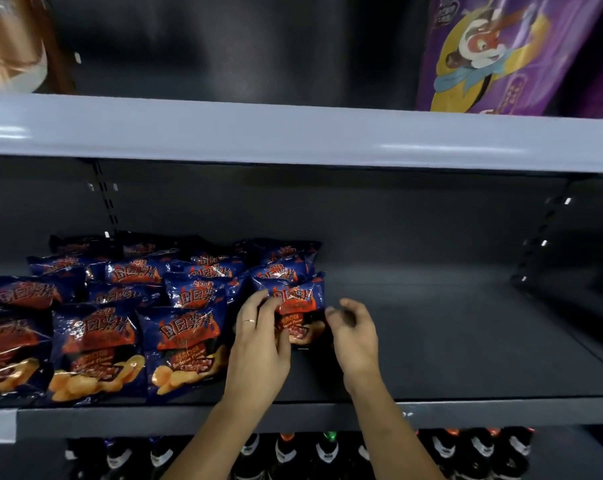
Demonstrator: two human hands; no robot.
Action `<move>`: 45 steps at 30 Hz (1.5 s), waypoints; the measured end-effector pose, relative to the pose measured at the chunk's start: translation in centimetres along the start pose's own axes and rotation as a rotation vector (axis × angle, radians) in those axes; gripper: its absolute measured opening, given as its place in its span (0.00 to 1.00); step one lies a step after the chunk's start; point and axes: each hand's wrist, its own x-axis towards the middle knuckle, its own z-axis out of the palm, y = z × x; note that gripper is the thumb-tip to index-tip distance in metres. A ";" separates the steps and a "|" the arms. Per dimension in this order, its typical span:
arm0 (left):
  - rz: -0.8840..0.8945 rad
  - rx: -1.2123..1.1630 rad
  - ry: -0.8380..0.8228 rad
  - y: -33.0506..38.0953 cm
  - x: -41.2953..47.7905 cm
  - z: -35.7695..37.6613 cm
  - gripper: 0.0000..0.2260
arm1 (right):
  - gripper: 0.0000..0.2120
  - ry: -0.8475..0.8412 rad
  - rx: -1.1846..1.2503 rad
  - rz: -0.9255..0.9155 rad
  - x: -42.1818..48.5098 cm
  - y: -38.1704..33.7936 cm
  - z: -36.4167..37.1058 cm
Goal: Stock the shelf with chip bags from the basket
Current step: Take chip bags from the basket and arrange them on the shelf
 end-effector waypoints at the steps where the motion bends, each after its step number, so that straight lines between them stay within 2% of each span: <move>1: 0.034 -0.025 0.015 0.4 0.0 0.0 0.19 | 0.08 0.031 0.037 0.005 -0.1 -0.3 -0.6; 6: 0.030 -0.231 -0.019 3.8 0.7 0.9 0.08 | 0.07 0.129 0.173 -0.027 0.1 -1.9 -4.9; 9: 0.033 -0.303 -0.045 6.7 0.5 2.7 0.08 | 0.08 0.151 0.265 -0.050 -0.3 -3.2 -8.4; 12: 0.032 -0.390 -0.141 10.5 -0.9 4.8 0.07 | 0.09 0.170 0.313 -0.075 -1.2 -4.0 -13.0; 15: 0.052 -0.482 -0.306 15.4 -3.4 7.5 0.06 | 0.09 0.221 0.347 -0.069 -2.9 -4.4 -19.1; 22: 0.147 -0.538 -0.857 24.3 -12.7 15.2 0.05 | 0.08 0.415 0.372 -0.048 -7.6 -0.8 -33.8; 26: 0.118 -0.483 -1.121 25.6 -19.1 20.6 0.03 | 0.08 0.574 0.353 0.055 -10.6 5.0 -40.8; 31: 0.023 -0.285 -1.452 24.3 -25.1 27.0 0.07 | 0.10 0.780 0.390 0.278 -15.0 14.9 -45.8; 37: -0.038 -0.081 -1.657 20.3 -32.0 35.2 0.07 | 0.07 0.910 0.387 0.574 -19.4 27.6 -47.5; 40: 0.025 0.018 -1.733 17.4 -35.3 39.4 0.05 | 0.05 0.901 0.403 0.692 -20.1 32.5 -47.6; 45: 0.140 0.135 -1.790 12.7 -39.2 46.0 0.05 | 0.09 0.918 0.453 0.823 -19.1 39.5 -47.5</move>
